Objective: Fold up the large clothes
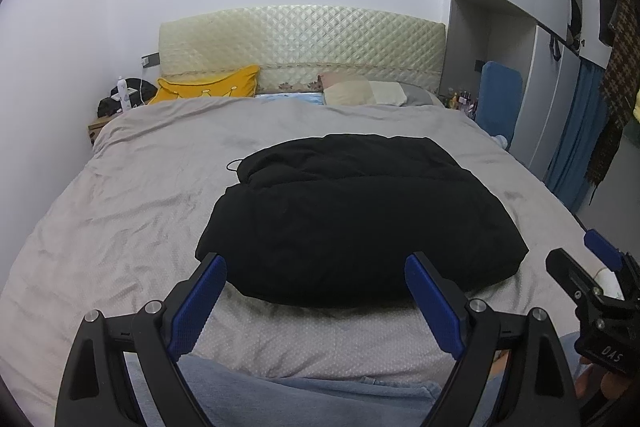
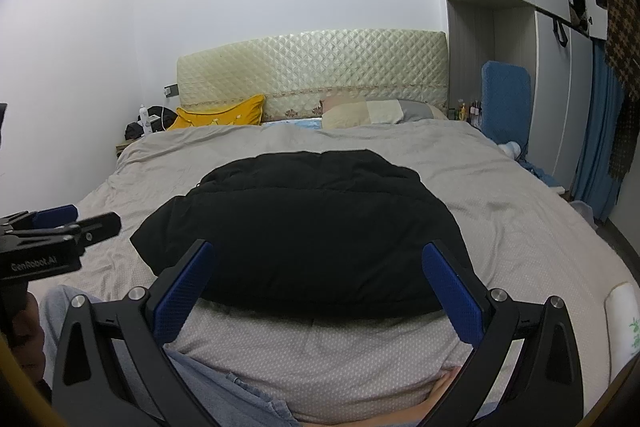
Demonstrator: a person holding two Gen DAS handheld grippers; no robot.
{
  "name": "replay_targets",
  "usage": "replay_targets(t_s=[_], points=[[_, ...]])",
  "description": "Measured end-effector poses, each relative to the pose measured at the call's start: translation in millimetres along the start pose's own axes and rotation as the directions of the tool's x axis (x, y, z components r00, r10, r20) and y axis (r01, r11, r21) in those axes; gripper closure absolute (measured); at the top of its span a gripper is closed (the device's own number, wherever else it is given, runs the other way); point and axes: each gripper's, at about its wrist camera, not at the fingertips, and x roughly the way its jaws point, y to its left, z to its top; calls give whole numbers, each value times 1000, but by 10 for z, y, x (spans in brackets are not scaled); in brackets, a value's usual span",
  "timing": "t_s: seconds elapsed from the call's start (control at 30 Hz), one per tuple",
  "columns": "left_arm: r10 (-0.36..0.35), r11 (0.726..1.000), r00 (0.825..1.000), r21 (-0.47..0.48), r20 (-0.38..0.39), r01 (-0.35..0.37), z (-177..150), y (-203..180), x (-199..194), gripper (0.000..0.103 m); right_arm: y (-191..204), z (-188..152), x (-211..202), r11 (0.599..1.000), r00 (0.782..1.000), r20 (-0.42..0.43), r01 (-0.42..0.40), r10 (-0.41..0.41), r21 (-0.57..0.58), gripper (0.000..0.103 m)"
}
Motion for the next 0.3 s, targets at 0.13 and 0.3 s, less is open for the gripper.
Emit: replay_targets(t_s=[0.13, 0.3], points=[[-2, 1000, 1000, -3, 0, 2, -6, -1, 9, 12, -6, -2, 5, 1000, 1000, -5, 0, 0, 0, 0], [2, 1000, 1000, -2, -12, -2, -18, -1, 49, 12, -29, 6, 16, 1000, 1000, -2, 2, -2, -2, 0]])
